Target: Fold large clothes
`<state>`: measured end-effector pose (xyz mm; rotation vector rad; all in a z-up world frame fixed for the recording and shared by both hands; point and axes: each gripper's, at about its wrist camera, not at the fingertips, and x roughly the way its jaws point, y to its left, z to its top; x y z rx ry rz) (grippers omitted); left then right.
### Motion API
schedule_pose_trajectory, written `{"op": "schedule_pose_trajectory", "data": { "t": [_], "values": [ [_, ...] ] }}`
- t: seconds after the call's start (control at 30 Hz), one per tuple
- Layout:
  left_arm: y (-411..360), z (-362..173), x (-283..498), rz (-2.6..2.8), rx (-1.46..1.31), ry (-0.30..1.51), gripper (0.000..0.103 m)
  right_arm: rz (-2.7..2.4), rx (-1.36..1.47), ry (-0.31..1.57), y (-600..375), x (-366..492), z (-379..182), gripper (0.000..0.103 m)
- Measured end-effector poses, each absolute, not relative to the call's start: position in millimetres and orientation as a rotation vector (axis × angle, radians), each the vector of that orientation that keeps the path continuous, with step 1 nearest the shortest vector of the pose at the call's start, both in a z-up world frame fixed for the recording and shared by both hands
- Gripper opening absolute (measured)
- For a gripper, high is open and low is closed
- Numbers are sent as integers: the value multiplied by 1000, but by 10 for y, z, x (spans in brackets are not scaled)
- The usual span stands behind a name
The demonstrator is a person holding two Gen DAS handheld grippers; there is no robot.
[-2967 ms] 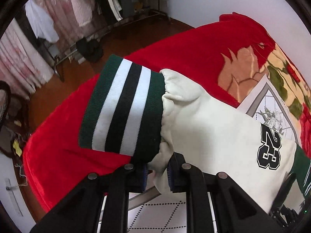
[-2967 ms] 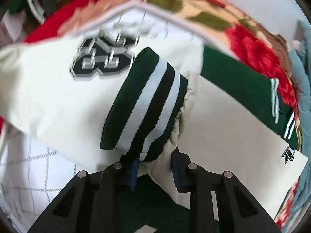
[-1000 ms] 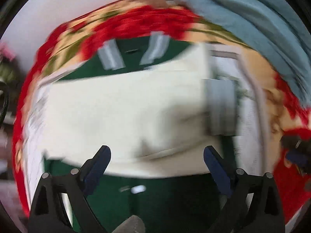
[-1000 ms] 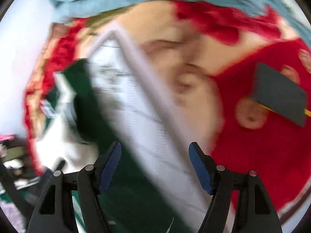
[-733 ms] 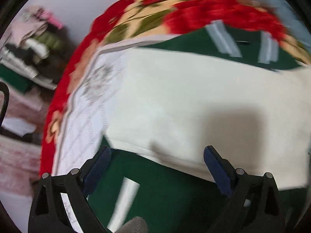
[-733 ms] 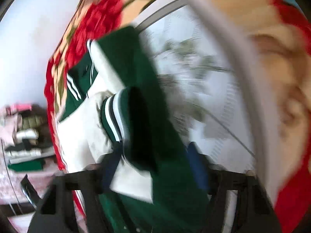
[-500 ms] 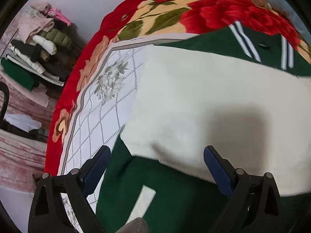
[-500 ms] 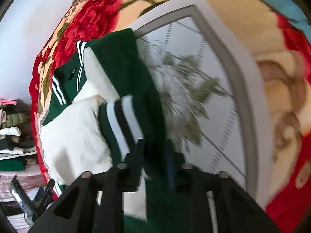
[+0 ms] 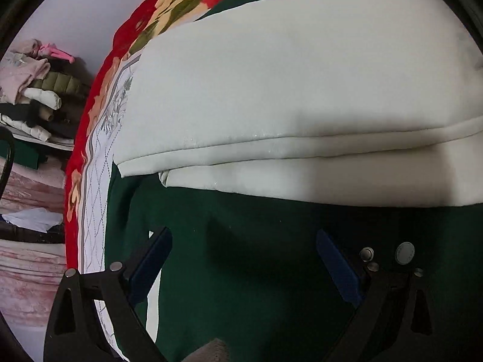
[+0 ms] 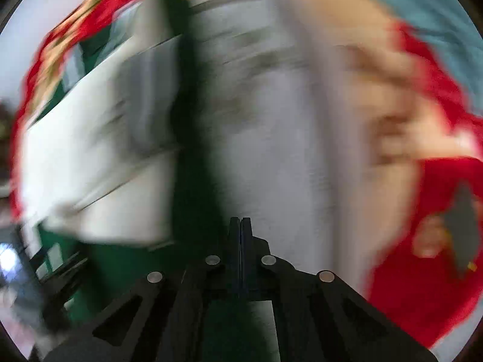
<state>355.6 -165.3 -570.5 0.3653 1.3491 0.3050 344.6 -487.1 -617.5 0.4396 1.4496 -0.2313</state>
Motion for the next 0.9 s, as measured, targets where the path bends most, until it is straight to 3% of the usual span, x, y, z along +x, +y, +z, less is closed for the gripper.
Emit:
{"op": "schedule_pose_trajectory", "data": {
  "t": [0.13,0.2,0.23,0.27,0.33,0.37,0.4,0.43,0.63,0.73,0.9],
  "values": [
    [-1623,-5630,3577,307,350,1357,98,-133,706,1520,-5258,3337,-6331,2],
    [-1635,-5572,3572,309,338,1347,98,7,613,1505,-5006,3411,-6111,29],
    [-1654,-5540,3572,308,335,1341,98,65,593,1506,-4873,3444,-6050,65],
    [-1677,-5525,3571,305,333,1337,98,127,583,1512,-4727,3472,-6028,81],
    [-1744,-5524,3577,300,347,1328,98,166,483,1572,-4431,3536,-6122,80],
    [-1785,-5547,3582,297,360,1329,98,147,415,1605,-4353,3562,-6202,68],
    [-1822,-5582,3588,297,376,1327,98,111,345,1622,-4284,3600,-6292,47],
    [-1837,-5614,3592,297,392,1325,98,64,299,1632,-4266,3585,-6357,13],
    [-1789,-5723,3573,303,400,1334,100,-234,658,1460,-5081,3059,-6220,9],
    [-1774,-5719,3542,301,368,1353,100,-305,811,1530,-5452,2808,-6543,9],
    [-1753,-5669,3498,303,354,1368,100,-227,700,1576,-5335,2985,-6313,13]
  ]
}}
